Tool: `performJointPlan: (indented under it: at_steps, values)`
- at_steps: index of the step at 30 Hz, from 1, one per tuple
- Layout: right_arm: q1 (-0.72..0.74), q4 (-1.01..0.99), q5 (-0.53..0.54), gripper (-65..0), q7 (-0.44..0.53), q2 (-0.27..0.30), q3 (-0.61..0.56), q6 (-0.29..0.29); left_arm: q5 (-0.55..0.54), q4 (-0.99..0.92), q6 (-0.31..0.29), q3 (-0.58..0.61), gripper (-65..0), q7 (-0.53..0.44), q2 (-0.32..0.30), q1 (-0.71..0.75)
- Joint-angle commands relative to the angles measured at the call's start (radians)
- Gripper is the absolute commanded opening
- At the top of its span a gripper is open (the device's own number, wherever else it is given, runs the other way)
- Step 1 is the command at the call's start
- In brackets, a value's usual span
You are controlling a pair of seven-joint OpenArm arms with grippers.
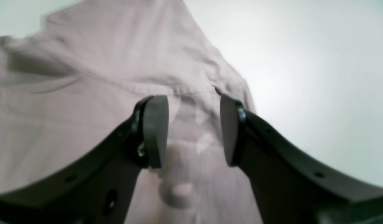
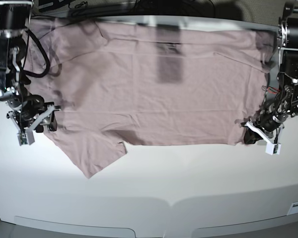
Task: Fold the T-shirt properly
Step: 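Move the left gripper to the shirt's side edge and grasp it, then move the right gripper to the sleeve edge and grasp it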
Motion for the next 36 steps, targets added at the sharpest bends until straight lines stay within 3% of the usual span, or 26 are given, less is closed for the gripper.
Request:
performJointPlan:
  at_steps: [1, 5, 10, 18, 24, 27, 31, 36]
  values:
    - [0.058, -0.031, 0.007, -37.1, 0.024, 0.019, -0.014, 0.022, 0.032, -0.002, 0.002, 0.003, -65.0, 0.061, 0.0, -0.004]
    - [0.223, -0.219, 0.008, -35.7, -0.014, 0.018, -0.108, 0.071, 0.033, -0.002, 0.002, 0.003, -65.0, 0.061, 0.007, 0.004]
    - [0.407, -0.393, 0.007, -34.8, -0.102, 0.018, -0.183, 0.071, 0.033, -0.002, 0.002, 0.003, -65.0, 0.06, 0.013, 0.007]
    - [0.608, -0.697, -0.019, -34.8, -0.083, 0.015, -0.188, 0.09, 0.033, -0.002, 0.002, 0.003, -65.0, 0.045, 0.016, 0.007]
    - [0.644, -0.848, -0.184, -34.8, 0.052, 0.01, -0.228, 0.112, 0.033, -0.002, 0.002, 0.003, -65.0, 0.045, 0.016, 0.007]
    - [0.644, -0.879, -0.209, -34.8, 0.066, 0.007, -0.266, 0.113, 0.033, -0.002, 0.002, 0.003, -65.0, 0.045, 0.016, 0.007]
    - [0.644, -0.885, -0.241, -34.8, 0.052, -0.013, -0.311, 0.112, 0.032, -0.002, 0.002, 0.003, -65.0, 0.045, 0.016, 0.007]
    - [0.644, -0.885, -0.241, -37.6, -0.057, -0.055, -0.356, 0.112, 0.032, -0.002, 0.002, 0.003, -65.0, 0.045, 0.016, 0.012]
